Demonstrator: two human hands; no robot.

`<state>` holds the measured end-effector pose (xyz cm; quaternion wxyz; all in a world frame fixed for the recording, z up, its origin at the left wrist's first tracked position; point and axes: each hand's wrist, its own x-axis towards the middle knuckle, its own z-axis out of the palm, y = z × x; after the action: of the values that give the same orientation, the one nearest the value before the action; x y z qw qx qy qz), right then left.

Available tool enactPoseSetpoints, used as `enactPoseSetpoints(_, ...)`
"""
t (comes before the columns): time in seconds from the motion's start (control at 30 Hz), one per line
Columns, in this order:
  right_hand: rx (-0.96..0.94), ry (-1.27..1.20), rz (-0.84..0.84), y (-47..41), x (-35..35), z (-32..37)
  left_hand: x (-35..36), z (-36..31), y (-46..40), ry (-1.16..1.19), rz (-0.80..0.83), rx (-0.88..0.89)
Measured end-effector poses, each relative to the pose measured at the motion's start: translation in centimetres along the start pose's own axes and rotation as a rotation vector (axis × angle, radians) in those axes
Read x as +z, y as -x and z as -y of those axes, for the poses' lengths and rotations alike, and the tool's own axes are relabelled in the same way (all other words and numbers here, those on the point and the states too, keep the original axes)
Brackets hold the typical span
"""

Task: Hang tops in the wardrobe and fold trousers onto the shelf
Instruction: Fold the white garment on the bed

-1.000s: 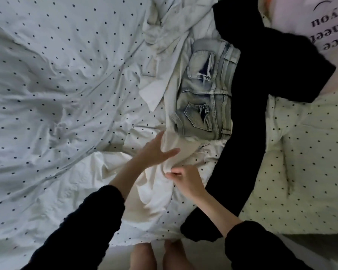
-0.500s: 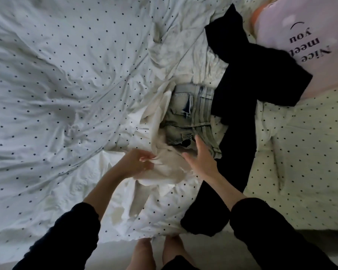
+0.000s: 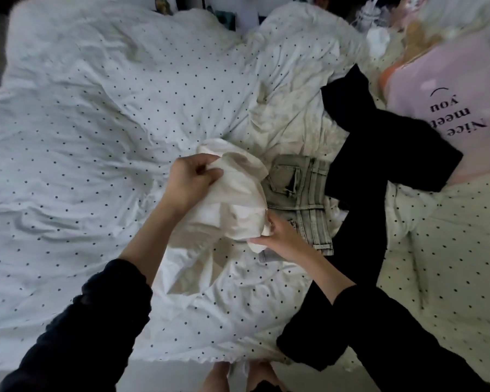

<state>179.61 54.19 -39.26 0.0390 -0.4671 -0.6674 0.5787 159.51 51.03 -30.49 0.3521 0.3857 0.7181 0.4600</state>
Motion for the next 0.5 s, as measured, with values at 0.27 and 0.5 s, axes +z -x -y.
enactPoseSetpoints(0.27,-0.024,0.13,-0.185,-1.6,-1.7,5.9,-4.2,2.7,0.6,-0.609,-0.282,0.094)
enactPoseSetpoints(0.5,0.208,-0.136,-0.2,-3.2,-2.9,11.0,0.3,5.6,7.2,-0.87,0.009,0.548)
